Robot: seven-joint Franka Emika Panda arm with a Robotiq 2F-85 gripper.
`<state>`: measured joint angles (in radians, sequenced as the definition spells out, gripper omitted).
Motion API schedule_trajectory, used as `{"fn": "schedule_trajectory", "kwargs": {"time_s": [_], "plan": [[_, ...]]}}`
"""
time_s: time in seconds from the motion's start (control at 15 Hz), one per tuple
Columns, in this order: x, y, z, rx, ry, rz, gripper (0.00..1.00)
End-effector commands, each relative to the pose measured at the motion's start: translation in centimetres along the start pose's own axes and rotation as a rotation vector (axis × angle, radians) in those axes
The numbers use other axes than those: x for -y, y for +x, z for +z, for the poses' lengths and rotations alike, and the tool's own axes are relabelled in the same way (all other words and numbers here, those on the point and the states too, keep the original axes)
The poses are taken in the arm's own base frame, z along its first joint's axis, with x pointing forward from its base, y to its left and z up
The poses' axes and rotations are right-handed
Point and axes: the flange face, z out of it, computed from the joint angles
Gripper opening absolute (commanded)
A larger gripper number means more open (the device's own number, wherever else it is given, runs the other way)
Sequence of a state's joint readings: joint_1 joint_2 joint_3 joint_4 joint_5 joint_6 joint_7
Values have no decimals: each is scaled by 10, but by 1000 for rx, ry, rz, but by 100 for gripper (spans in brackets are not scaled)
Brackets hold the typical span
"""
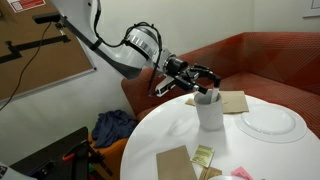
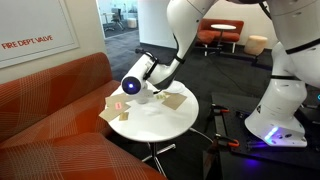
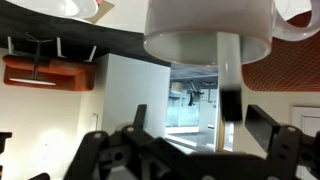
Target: Pick up the marker and put it in the cup
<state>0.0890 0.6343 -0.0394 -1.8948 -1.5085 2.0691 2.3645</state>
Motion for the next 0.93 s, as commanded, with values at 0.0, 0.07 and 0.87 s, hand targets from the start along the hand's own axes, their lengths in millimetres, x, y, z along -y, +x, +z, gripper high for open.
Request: {"fn": "schedule_trajectory", "kwargs": {"time_s": [0.0,0.07,0.87], "plan": [[5,-4,-6,-30,50,-19,100],[5,-5,-8,-34,59,-26,100],[-37,41,-66,-48,140,-22,100]]}}
